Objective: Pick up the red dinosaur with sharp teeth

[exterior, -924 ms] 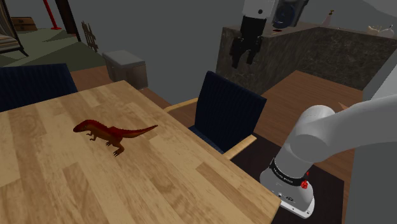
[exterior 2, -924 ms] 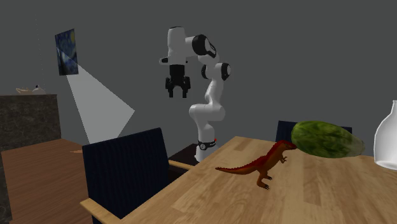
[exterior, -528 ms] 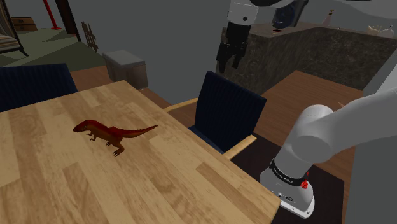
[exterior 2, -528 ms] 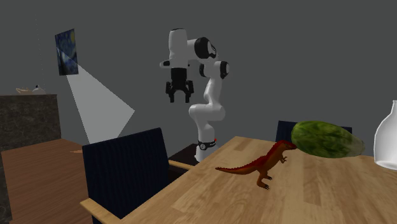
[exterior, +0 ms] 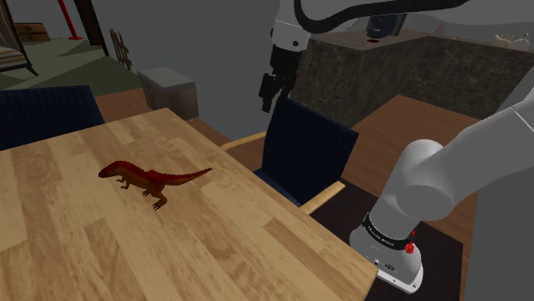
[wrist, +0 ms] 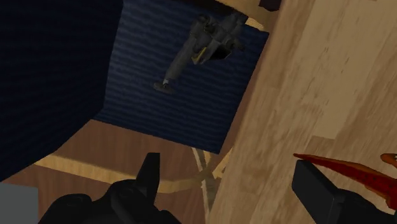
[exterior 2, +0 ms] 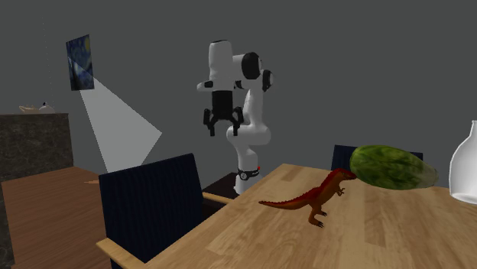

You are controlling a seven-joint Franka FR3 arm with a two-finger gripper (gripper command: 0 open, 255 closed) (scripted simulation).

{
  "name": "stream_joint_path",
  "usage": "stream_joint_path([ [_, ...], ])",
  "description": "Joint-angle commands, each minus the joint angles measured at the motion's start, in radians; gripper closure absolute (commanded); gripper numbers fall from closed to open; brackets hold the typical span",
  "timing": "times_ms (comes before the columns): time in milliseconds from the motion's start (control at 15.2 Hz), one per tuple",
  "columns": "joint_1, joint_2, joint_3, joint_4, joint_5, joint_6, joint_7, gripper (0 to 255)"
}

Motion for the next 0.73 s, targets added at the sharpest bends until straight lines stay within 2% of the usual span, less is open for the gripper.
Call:
stream_joint_path([
  [0, 0.025, 0.049, 0.017, 0.016, 0.017, 0.049, -0.014, 0],
  [660, 0.130, 0.284, 0.098, 0.112, 0.078, 0.259, -0.102, 0],
])
